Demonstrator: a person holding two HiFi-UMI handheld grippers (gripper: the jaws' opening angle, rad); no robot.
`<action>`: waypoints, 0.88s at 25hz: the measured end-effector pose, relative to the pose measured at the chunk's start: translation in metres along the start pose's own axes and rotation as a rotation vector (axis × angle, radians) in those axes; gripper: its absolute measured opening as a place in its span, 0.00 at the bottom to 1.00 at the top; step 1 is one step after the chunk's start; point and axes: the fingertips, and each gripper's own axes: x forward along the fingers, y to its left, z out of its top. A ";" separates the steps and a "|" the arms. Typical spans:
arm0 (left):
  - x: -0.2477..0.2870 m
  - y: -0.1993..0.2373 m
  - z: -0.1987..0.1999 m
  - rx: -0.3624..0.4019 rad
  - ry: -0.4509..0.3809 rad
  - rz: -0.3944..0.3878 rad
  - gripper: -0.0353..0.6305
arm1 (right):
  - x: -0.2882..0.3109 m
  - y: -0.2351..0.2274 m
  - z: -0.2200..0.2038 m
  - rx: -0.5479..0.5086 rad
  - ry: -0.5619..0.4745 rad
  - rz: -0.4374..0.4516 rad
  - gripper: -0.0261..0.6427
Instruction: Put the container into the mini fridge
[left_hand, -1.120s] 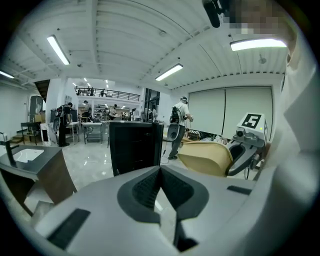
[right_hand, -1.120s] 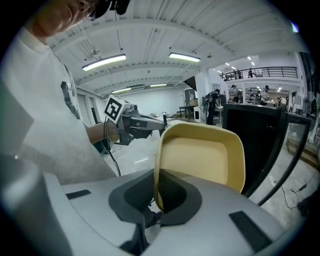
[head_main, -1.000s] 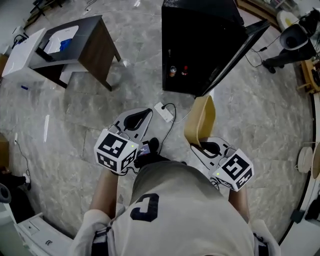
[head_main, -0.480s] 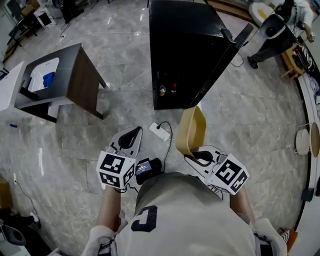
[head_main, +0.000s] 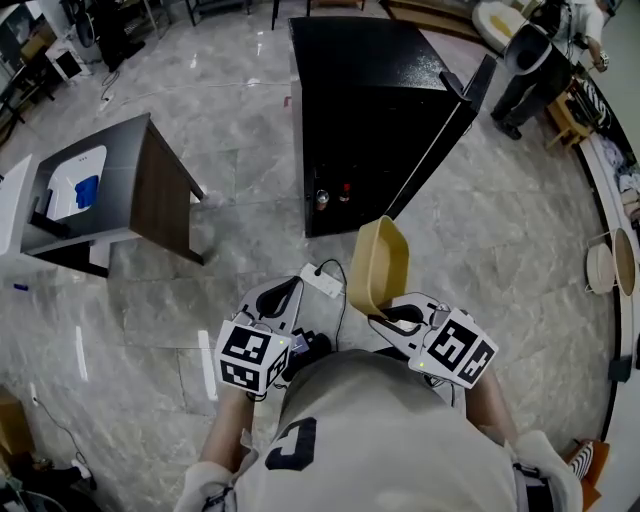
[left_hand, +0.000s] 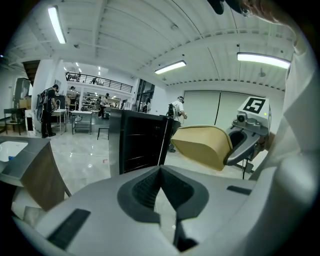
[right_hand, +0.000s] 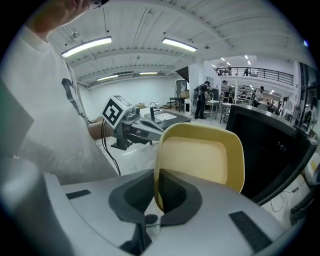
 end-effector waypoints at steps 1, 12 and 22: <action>0.001 0.004 -0.001 -0.007 0.006 0.000 0.14 | 0.003 -0.001 0.000 -0.008 0.015 0.000 0.08; 0.017 0.033 0.008 -0.086 0.028 0.093 0.14 | 0.020 -0.041 -0.012 -0.111 0.140 0.023 0.08; 0.075 0.034 0.039 -0.085 0.080 0.259 0.14 | 0.026 -0.121 -0.038 -0.229 0.182 0.192 0.08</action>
